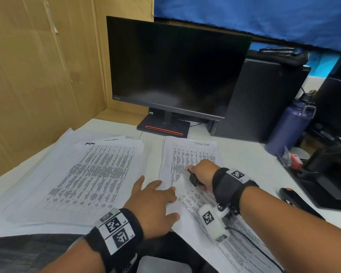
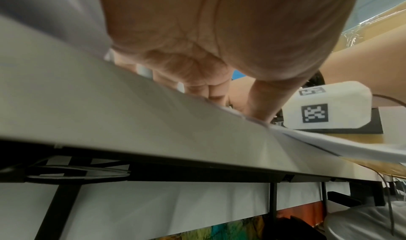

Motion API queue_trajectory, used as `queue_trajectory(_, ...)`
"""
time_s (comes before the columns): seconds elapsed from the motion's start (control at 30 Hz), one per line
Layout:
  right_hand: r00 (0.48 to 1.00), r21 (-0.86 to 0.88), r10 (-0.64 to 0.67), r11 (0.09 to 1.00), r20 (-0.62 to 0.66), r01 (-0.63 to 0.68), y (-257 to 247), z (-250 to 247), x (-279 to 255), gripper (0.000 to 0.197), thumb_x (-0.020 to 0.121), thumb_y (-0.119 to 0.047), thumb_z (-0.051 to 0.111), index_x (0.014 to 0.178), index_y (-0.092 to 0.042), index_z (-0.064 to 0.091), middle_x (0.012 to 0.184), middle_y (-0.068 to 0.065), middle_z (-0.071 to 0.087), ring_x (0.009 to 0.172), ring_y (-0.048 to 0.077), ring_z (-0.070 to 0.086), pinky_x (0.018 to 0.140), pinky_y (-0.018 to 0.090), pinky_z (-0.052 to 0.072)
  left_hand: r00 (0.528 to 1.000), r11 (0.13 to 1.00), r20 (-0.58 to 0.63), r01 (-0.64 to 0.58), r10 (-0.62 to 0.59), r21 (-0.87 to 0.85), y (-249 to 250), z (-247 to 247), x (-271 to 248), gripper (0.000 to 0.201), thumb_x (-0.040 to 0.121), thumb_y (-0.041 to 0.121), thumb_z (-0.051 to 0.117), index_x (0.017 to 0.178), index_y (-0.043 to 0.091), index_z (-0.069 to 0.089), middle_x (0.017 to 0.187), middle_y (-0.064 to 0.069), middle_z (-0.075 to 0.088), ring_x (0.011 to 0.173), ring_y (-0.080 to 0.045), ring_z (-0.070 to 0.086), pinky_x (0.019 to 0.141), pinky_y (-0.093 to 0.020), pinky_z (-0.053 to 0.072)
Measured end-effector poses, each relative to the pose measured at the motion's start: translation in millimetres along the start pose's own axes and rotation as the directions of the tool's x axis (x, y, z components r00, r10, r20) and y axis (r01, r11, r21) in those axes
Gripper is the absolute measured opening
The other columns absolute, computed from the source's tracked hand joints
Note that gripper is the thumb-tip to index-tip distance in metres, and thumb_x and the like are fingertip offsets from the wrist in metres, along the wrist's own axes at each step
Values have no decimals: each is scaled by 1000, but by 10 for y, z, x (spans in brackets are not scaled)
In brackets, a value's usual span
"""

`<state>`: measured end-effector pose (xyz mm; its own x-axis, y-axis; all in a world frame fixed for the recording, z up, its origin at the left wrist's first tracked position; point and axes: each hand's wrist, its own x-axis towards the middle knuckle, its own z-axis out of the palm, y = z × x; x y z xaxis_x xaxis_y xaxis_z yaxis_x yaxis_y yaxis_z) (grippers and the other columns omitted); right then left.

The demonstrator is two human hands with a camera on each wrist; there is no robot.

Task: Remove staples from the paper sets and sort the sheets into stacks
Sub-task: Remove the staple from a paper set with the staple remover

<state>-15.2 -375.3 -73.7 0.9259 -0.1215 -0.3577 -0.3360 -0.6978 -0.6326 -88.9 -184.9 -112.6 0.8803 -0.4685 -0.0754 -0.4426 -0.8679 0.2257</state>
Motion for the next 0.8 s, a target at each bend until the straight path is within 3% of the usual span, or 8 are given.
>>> queue_trajectory(0.1,999,-56,-4,998,-40,1,111,-190,44,39,105,-34,46,77,-8,56,67,10,58,61,26,55,69,33,45,1000,1000,-1,0,0,-2,-7,0,1,60,93,65,45,147,38,46,164,28,25,157,-9,9,125,-52,-14)
queue_trajectory(0.17,996,-171,-41,985,-83,27,201,-346,33,36,105,-34,45,81,-9,57,76,6,59,66,22,55,72,28,44,1000,1000,0,2,-2,-4,-8,1,-3,60,93,65,44,146,38,46,164,29,25,157,-9,9,125,-52,-14)
queue_trajectory(0.27,979,-298,-52,954,-195,-9,421,-670,45,35,101,-29,49,73,-10,55,70,3,60,64,18,57,62,27,42,1000,1000,1,5,-5,-2,7,-5,-2,59,93,63,45,146,38,46,164,28,25,157,-10,9,125,-52,-14)
queue_trajectory(0.33,968,-436,-21,895,-250,-93,559,-873,47,28,97,-28,52,77,-10,59,70,2,61,68,22,61,65,28,46,1000,1000,5,3,-3,2,23,-18,-4,58,93,63,45,145,37,46,164,27,26,157,-10,10,125,-52,-13)
queue_trajectory(0.43,965,-633,39,747,-261,-202,753,-1034,62,22,96,-30,53,98,-10,64,84,3,60,80,25,59,72,26,44,1000,1000,4,0,0,-1,22,-41,-5,60,92,63,45,146,38,45,163,27,27,157,-9,11,125,-51,-13)
queue_trajectory(0.57,967,-733,42,645,-252,-219,680,-1041,-21,14,89,-25,54,98,-17,62,101,3,69,88,26,64,77,29,51,1000,1000,1,2,-2,-25,13,-50,-13,60,91,63,47,146,38,46,163,27,28,156,-8,12,126,-50,-12)
queue_trajectory(0.67,959,-777,-185,628,-217,-55,276,-876,-132,21,90,-23,51,110,-23,58,110,1,59,100,24,60,90,37,51,1000,998,-5,8,-9,-59,0,-35,-6,61,91,63,49,146,38,46,162,29,27,156,-6,11,127,-47,-10)
queue_trajectory(0.8,934,-744,-354,612,43,266,-309,-316,-39,19,95,-10,46,99,-17,63,96,0,65,91,21,64,86,36,57,1000,993,-9,4,-5,-120,-38,20,3,63,91,63,51,149,39,43,163,31,24,157,-6,8,129,-42,4)
